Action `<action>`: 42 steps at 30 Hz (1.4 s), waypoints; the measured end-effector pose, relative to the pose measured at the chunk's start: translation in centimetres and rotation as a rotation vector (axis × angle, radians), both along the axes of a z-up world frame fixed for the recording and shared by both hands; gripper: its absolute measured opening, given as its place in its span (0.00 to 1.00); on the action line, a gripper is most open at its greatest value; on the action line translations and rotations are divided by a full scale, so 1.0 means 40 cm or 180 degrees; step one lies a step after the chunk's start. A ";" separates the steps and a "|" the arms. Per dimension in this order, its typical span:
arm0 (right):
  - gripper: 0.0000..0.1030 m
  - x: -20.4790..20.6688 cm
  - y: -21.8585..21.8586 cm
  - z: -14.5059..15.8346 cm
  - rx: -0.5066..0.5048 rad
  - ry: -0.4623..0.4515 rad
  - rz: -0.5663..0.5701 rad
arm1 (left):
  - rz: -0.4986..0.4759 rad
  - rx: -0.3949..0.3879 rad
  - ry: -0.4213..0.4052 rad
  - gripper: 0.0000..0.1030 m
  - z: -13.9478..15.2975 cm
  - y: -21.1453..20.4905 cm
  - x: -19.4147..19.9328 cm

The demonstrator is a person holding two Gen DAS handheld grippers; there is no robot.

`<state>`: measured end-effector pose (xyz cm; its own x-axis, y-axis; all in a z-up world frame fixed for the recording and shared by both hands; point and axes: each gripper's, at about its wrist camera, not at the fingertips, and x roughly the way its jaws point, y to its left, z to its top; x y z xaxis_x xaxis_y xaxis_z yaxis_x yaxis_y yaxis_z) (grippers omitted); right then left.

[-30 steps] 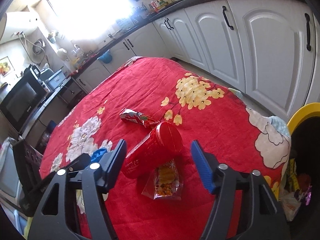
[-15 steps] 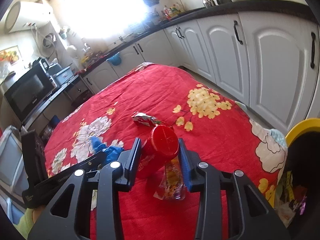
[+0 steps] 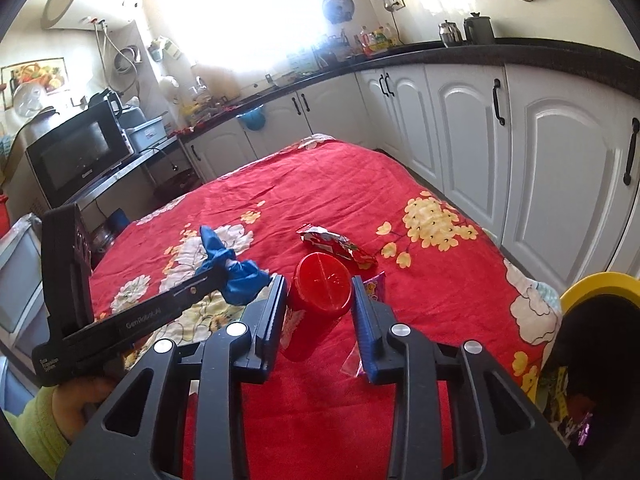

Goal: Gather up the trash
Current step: 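Carry the blue glove and red can over the yellow bin with both tools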

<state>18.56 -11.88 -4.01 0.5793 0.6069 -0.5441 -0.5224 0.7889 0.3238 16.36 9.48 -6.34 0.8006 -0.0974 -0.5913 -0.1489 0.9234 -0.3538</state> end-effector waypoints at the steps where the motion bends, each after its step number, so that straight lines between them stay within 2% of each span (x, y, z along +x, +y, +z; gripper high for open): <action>1: 0.30 -0.006 -0.006 0.005 0.0003 -0.0020 -0.0006 | -0.0014 0.0017 -0.0022 0.06 0.006 -0.006 -0.002; 12: 0.28 -0.049 -0.095 0.043 0.0096 -0.0102 -0.0133 | -0.0235 0.0133 -0.0152 0.06 0.046 -0.086 -0.018; 20: 0.28 -0.068 -0.192 0.067 0.0140 -0.0160 -0.0360 | -0.0432 0.0226 -0.0255 0.06 0.074 -0.159 -0.031; 30: 0.28 -0.076 -0.311 0.068 0.0141 -0.0180 -0.0656 | -0.0729 0.0329 -0.0344 0.06 0.097 -0.276 -0.031; 42: 0.28 -0.072 -0.462 0.047 0.0097 -0.0162 -0.1032 | -0.1092 0.0444 -0.0330 0.06 0.086 -0.426 -0.008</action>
